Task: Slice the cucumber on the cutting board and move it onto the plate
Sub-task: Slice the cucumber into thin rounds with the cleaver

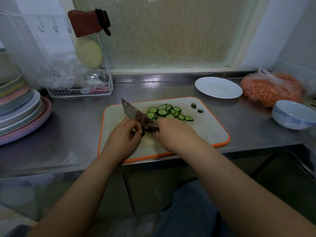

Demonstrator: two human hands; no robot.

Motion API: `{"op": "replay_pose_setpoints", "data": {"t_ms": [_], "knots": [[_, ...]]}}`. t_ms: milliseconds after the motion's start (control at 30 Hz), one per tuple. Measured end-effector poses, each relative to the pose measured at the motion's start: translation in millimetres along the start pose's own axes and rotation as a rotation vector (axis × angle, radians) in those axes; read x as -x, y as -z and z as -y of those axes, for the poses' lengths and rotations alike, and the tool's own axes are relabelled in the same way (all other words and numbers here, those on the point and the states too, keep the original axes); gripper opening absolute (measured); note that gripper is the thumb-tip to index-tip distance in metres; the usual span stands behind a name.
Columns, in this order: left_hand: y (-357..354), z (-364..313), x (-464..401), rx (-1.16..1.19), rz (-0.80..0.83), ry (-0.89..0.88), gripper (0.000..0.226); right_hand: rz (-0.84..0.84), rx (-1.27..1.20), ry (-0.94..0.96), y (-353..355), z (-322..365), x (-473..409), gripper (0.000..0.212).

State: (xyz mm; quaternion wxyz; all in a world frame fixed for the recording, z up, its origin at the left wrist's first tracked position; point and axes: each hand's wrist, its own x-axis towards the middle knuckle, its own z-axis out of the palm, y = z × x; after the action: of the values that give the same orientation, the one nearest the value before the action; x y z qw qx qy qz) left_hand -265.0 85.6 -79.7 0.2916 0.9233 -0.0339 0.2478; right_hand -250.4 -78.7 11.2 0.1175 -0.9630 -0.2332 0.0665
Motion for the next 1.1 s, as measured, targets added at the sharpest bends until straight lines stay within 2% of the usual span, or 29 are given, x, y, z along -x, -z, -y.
{"op": "replay_pose_setpoints", "data": {"t_ms": [233, 467, 867, 1100], "knots": [[-1, 2, -1, -0.004, 0.001, 0.015, 0.015, 0.084, -0.028, -0.073, -13, 8, -16, 0.023], [0, 0, 0, -0.021, -0.025, 0.039, 0.011, 0.151, -0.188, -0.105, -11, -7, -26, 0.024], [0, -2, 3, -0.081, -0.033, 0.015, 0.013, 0.022, -0.112, -0.032, -8, -7, -10, 0.024], [0, -3, 3, -0.074, -0.029, 0.017, 0.017, 0.01, -0.035, -0.011, -2, -2, -2, 0.017]]}}
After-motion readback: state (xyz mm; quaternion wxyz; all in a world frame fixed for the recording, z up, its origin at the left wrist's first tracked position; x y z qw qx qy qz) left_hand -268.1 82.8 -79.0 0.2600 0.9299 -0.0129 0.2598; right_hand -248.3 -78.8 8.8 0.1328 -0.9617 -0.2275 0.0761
